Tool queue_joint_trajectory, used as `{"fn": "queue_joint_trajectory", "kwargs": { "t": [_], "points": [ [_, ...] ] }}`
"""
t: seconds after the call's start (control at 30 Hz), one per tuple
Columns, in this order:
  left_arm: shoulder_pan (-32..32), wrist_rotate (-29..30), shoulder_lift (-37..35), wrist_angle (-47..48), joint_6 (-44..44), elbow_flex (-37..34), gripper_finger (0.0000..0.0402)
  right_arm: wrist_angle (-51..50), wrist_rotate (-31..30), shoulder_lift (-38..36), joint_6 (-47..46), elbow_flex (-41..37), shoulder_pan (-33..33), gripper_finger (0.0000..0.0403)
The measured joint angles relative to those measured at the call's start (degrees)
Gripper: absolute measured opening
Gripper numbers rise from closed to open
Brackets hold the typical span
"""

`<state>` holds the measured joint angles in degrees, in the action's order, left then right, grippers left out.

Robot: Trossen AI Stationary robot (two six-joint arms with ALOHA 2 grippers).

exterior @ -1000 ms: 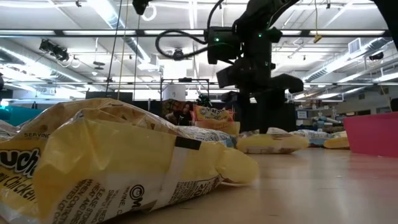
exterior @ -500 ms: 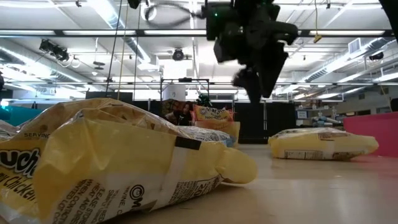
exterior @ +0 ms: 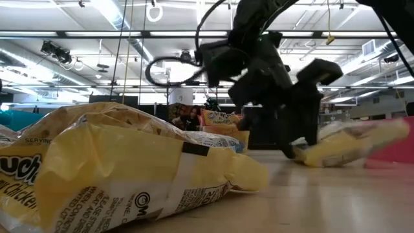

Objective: Sort Maruchan noodles
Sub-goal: Put the top center yellow noodle pack into the red bin

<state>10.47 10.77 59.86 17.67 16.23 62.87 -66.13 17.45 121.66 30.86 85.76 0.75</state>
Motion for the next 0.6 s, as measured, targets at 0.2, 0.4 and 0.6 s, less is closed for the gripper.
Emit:
{"fn": "queue_joint_trajectory", "kwargs": {
  "t": [0.2, 0.4, 0.6],
  "points": [
    [4.7, 7.4, -0.7, 3.8, 6.4, -2.5, 0.0208, 0.1, -3.5, 1.6, -5.9, 0.2, 2.0, 0.012],
    [8.0, 12.5, -4.9, 4.2, 8.3, -6.6, 0.0208, 0.3, -5.6, -2.1, -12.4, 0.1, 2.2, 0.0013],
    [8.0, 13.7, -11.4, 9.6, 8.4, -8.0, 0.0208, -1.7, -9.5, -11.6, -21.3, 0.3, 2.1, 0.0006]
  ]
}}
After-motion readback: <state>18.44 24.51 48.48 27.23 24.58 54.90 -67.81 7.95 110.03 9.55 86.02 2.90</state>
